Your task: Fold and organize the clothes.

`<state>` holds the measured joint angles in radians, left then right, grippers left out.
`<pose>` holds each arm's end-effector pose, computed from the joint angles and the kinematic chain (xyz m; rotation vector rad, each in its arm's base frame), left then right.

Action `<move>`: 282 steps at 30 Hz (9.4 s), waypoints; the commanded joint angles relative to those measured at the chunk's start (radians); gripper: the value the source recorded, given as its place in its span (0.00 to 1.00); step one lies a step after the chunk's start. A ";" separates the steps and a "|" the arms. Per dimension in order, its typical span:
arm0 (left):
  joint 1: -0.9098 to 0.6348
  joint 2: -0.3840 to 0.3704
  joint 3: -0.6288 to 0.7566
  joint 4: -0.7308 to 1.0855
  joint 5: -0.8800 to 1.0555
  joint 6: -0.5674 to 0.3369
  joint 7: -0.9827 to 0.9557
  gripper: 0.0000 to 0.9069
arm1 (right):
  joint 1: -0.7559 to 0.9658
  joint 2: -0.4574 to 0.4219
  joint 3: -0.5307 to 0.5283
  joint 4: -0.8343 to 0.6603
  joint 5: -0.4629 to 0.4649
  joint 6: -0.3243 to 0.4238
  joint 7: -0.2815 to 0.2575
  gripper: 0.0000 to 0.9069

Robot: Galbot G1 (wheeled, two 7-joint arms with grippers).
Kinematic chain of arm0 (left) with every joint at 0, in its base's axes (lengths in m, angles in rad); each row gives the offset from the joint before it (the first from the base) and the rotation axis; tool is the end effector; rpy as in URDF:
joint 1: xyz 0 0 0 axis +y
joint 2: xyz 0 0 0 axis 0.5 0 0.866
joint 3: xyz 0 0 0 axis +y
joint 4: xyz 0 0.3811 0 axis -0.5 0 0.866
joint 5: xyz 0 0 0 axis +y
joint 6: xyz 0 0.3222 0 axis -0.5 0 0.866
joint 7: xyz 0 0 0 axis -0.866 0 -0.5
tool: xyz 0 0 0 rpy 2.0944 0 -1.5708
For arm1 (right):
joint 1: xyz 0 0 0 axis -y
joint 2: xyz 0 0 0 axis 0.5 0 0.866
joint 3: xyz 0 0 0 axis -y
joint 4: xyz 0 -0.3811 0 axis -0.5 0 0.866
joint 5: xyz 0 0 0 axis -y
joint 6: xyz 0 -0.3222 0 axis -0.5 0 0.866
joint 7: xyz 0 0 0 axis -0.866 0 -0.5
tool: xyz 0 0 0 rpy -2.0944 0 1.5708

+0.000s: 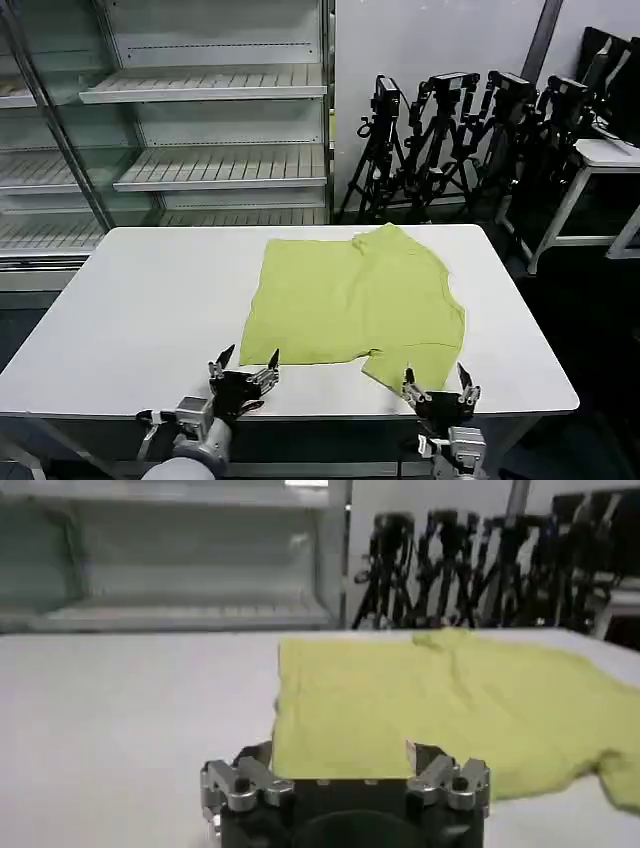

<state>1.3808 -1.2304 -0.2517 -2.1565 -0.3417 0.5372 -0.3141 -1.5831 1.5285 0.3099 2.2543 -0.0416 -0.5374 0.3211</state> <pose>0.1738 -0.0002 -0.2882 -0.1925 -2.7413 -0.0374 0.1181 0.0454 -0.2792 -0.1595 -2.7532 0.0968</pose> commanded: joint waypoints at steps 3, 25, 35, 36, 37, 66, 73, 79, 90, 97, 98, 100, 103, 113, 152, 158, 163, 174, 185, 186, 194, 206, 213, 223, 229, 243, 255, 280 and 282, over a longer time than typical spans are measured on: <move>-0.073 0.002 0.041 0.087 -0.009 0.043 -0.050 1.00 | 0.010 0.008 -0.014 -0.036 0.009 -0.033 0.012 1.00; -0.044 0.021 0.030 0.069 -0.046 0.040 -0.043 0.02 | 0.000 0.030 -0.035 -0.051 0.112 -0.040 0.031 0.00; -0.023 0.028 -0.001 0.006 -0.050 0.006 -0.028 0.02 | -0.031 0.019 -0.026 -0.017 0.061 0.094 -0.066 0.00; -0.020 0.029 -0.004 -0.006 -0.049 0.003 -0.026 0.02 | -0.031 0.019 -0.026 -0.017 0.061 0.094 -0.066 0.00; -0.013 0.031 -0.010 -0.023 -0.049 -0.003 -0.022 0.02 | -0.040 0.014 -0.021 0.005 0.063 0.129 -0.077 0.00; 0.114 -0.002 -0.124 -0.188 -0.081 -0.040 -0.018 0.03 | 0.027 -0.068 0.065 0.071 0.079 0.243 -0.113 0.00; 0.041 0.024 -0.089 -0.115 -0.044 -0.008 -0.011 0.03 | 0.141 -0.106 0.060 -0.005 0.098 0.217 -0.121 0.00; -0.014 0.047 -0.074 -0.078 -0.040 0.000 -0.013 0.03 | 0.207 -0.152 0.061 -0.031 0.128 0.198 -0.121 0.00; -0.129 0.081 -0.021 0.006 -0.002 0.007 -0.014 0.03 | 0.312 -0.199 0.019 -0.141 0.147 0.183 -0.123 0.00; -0.185 0.073 0.021 0.065 0.023 0.008 -0.018 0.03 | 0.359 -0.183 0.006 -0.228 0.112 0.191 -0.120 0.00; -0.190 0.070 0.025 0.076 0.028 0.008 -0.020 0.03 | 0.362 -0.183 0.006 -0.235 0.110 0.191 -0.121 0.00; -0.202 0.063 0.033 0.089 0.031 0.011 -0.022 0.03 | 0.371 -0.181 0.011 -0.252 0.108 0.191 -0.121 0.00; -0.217 0.049 0.042 0.102 0.037 0.014 -0.029 0.03 | 0.384 -0.180 0.018 -0.270 0.109 0.191 -0.121 0.00; -0.262 0.034 0.073 0.156 0.053 0.036 -0.031 0.06 | 0.416 -0.175 0.007 -0.354 0.103 0.203 -0.121 0.00; -0.219 0.038 0.043 0.174 -0.001 0.040 -0.057 1.00 | 0.252 -0.231 0.208 -0.162 0.302 -0.040 -0.048 1.00; -0.265 0.038 0.060 0.228 -0.017 0.041 -0.055 1.00 | 0.273 -0.238 0.188 -0.198 0.329 -0.041 -0.045 1.00; -0.285 0.036 0.070 0.249 -0.023 0.041 -0.056 0.86 | 0.287 -0.225 0.168 -0.218 0.335 -0.041 -0.010 1.00; -0.281 0.046 0.071 0.255 -0.070 0.041 -0.056 0.04 | 0.293 -0.223 0.130 -0.236 0.362 -0.040 0.003 0.06; -0.264 0.063 0.061 0.241 -0.090 0.041 -0.056 0.04 | 0.300 -0.216 0.115 -0.238 0.362 -0.040 0.014 0.00; -0.260 0.067 0.059 0.237 -0.090 0.041 -0.056 0.04 | 0.299 -0.217 0.114 -0.235 0.362 -0.040 0.014 0.00; -0.195 0.086 0.036 0.139 -0.083 0.042 -0.063 0.06 | 0.243 -0.229 0.124 -0.160 0.360 -0.040 0.011 0.00; 0.023 0.088 -0.010 -0.068 -0.064 0.042 -0.071 0.04 | 0.052 -0.232 0.149 0.024 0.330 -0.040 0.006 0.00; 0.185 0.110 -0.059 -0.172 -0.040 0.041 -0.070 0.04 | -0.080 -0.246 0.186 0.124 0.325 -0.038 0.001 0.00; 0.279 0.109 -0.087 -0.234 0.002 0.041 -0.069 1.00 | -0.171 -0.254 0.213 0.163 0.279 -0.040 -0.048 1.00; 0.272 0.117 -0.112 -0.248 0.003 0.041 -0.070 1.00 | -0.147 -0.258 0.217 0.186 0.270 -0.017 -0.050 1.00; 0.190 0.181 -0.199 -0.263 -0.095 0.040 -0.073 1.00 | 0.001 -0.333 0.303 0.212 0.394 0.008 -0.021 1.00; -0.177 0.141 -0.053 0.016 -0.279 0.041 -0.127 1.00 | 0.457 -0.319 -0.014 -0.124 0.459 -0.041 0.080 1.00; -0.657 0.106 0.188 0.520 -0.247 0.043 -0.164 1.00 | 0.931 -0.243 -0.157 -0.763 0.540 -0.044 0.111 1.00; -0.664 0.102 0.196 0.547 -0.247 0.043 -0.162 1.00 | 0.945 -0.224 -0.160 -0.803 0.531 -0.044 0.107 1.00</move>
<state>0.8822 -1.1160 -0.1301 -1.8270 -0.6192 0.5787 -0.4660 -0.7687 1.2727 0.1824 1.6766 0.4679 -0.5800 0.4353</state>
